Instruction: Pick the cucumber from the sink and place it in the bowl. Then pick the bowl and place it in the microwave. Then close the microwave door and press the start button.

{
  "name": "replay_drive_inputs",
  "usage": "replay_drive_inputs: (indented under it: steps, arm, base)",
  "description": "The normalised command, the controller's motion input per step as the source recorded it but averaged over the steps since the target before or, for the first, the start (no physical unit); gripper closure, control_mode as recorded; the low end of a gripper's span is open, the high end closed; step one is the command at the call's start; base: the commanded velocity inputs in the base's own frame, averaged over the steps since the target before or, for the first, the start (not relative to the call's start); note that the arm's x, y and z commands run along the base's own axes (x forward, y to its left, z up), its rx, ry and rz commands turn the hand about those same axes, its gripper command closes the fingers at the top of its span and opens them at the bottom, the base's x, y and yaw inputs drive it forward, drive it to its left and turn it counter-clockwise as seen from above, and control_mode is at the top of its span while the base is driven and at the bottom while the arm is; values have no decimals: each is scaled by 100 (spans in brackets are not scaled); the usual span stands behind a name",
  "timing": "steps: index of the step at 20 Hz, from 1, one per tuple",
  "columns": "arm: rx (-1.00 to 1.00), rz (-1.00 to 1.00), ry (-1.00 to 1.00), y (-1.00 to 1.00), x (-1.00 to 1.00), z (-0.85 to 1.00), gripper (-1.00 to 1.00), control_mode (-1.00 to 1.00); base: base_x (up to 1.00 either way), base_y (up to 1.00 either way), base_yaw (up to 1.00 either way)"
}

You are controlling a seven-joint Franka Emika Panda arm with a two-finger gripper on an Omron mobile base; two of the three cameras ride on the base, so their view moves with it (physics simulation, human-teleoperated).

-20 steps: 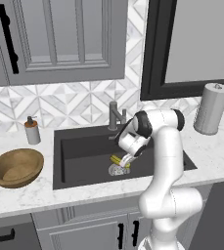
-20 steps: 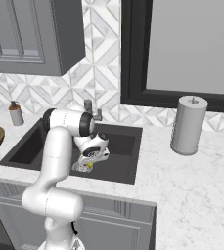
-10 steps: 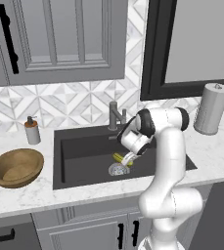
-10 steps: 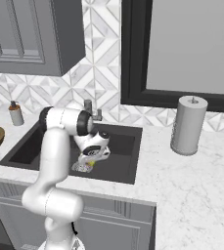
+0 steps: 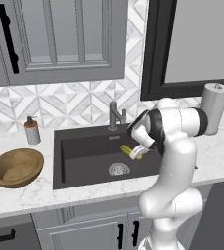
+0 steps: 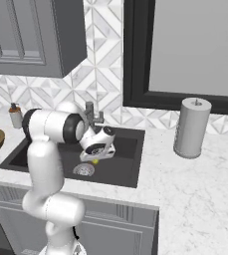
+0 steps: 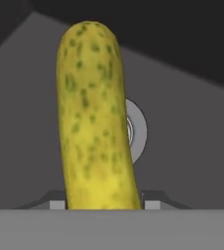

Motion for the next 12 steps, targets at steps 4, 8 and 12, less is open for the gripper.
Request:
replay_drive_inputs:
  steps: [4, 8, 12]
  arm:
    - [3, 0, -3, -22, -47, 96, 100, -100]
    - [3, 0, -6, -15, -32, 100, 100, -100]
    - [4, 0, -4, -19, -35, 100, 100, -100]
  base:
    - [0, 0, 0]
    - [0, 0, 0]
    - [0, 0, 0]
